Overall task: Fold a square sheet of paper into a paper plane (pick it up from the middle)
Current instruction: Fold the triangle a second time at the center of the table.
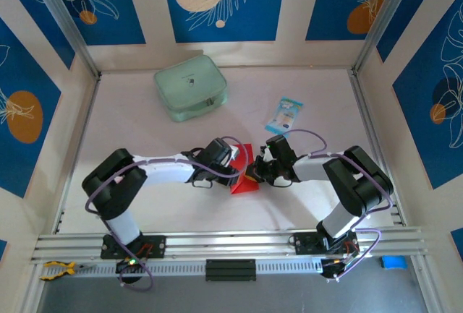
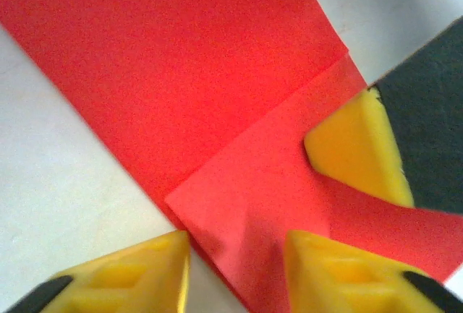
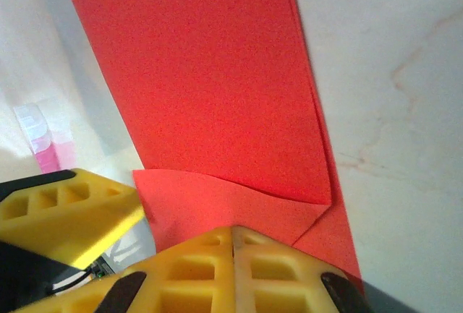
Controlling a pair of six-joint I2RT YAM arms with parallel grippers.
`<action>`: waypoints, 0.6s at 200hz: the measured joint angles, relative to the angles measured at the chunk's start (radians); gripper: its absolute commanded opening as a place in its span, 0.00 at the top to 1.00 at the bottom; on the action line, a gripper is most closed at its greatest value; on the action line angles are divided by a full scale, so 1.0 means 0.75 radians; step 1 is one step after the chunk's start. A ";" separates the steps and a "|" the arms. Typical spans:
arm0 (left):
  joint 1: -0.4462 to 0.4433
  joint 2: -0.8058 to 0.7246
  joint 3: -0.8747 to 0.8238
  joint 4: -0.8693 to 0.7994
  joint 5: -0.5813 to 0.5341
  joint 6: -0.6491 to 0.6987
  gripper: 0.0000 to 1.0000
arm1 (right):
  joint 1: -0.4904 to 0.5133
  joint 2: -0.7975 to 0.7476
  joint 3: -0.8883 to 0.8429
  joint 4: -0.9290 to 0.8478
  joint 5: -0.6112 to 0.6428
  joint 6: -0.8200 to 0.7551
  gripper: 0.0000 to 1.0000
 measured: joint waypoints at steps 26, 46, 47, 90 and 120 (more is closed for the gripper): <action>0.001 -0.102 0.006 -0.069 -0.018 -0.008 0.53 | 0.000 -0.001 0.001 -0.002 0.001 0.001 0.99; 0.003 -0.176 0.007 -0.083 -0.013 -0.020 0.65 | 0.000 -0.002 0.007 -0.016 0.002 0.000 0.99; 0.003 -0.182 0.007 -0.082 -0.009 -0.021 0.66 | 0.000 -0.002 0.008 -0.017 0.002 0.000 0.99; 0.006 -0.202 0.010 -0.060 0.185 -0.045 0.88 | -0.001 -0.009 0.015 -0.048 0.009 0.000 0.99; 0.006 -0.103 0.035 -0.006 0.359 -0.080 0.90 | -0.001 -0.010 0.021 -0.062 0.012 -0.001 0.99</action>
